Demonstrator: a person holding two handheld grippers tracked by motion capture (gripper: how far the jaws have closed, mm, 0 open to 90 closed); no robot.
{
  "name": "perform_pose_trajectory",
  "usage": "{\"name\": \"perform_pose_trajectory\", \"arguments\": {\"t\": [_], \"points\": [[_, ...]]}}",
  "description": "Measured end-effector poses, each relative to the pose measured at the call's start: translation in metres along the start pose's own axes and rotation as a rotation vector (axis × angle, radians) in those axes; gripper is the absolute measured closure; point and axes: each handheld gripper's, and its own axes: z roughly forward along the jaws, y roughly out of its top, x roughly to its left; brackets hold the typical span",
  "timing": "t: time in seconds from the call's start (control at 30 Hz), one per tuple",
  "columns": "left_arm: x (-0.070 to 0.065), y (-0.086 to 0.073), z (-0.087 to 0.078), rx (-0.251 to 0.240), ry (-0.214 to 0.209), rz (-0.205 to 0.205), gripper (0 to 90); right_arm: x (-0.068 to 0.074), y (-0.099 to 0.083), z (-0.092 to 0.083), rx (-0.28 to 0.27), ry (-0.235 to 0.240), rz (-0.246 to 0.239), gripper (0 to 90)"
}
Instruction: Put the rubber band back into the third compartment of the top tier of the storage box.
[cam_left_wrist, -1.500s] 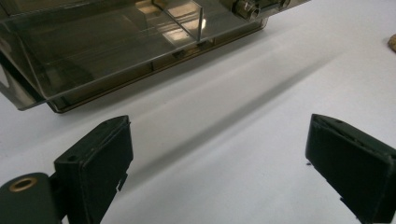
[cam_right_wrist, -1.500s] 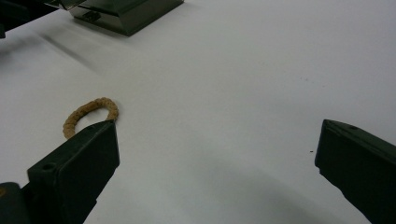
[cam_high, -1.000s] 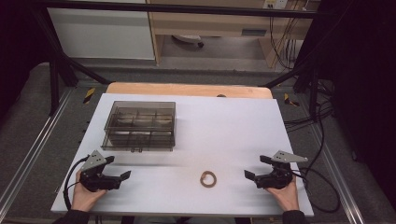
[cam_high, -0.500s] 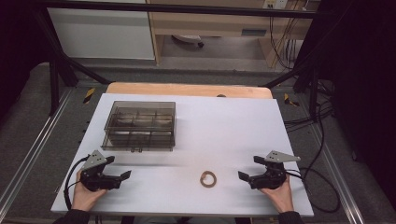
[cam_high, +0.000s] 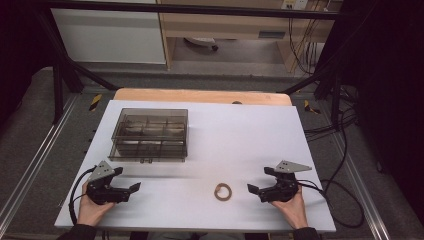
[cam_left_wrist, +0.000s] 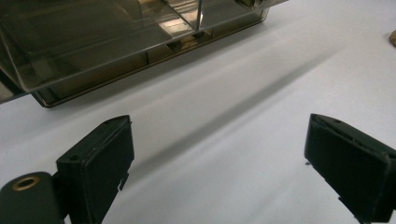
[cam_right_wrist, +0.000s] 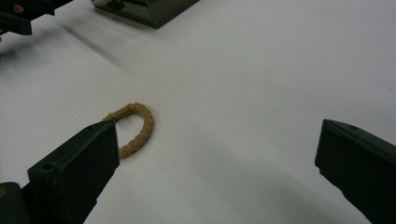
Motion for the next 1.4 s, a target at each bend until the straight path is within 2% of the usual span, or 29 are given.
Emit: {"name": "perform_pose_trajectory", "arguments": {"t": [0.33, 0.6, 0.7, 0.9, 1.1, 1.4], "points": [[0.0, 0.0, 0.0, -0.005, -0.003, -0.005, 7.6, 0.012, 0.007, 0.015, 0.036, 0.002, -0.008, 1.2], [0.0, 0.0, 0.0, -0.004, -0.001, -0.005, 7.6, 0.023, 0.012, 0.027, 0.066, 0.002, -0.032, 1.9], [0.0, 0.0, 0.0, -0.002, 0.001, -0.003, 7.6, 0.026, 0.014, 0.031, 0.075, 0.01, -0.026, 2.1], [0.0, 0.0, 0.001, 0.0, 0.002, -0.003, 7.6, 0.031, 0.019, 0.039, 0.099, 0.018, -0.045, 3.5], [0.0, 0.0, 0.0, 0.001, 0.0, -0.003, 7.6, 0.039, 0.02, 0.053, 0.118, 0.036, -0.053, 8.8], [0.001, 0.0, 0.0, -0.002, -0.002, -0.009, 7.6, 0.041, 0.014, 0.057, 0.144, 0.058, -0.073, 26.8]]}}
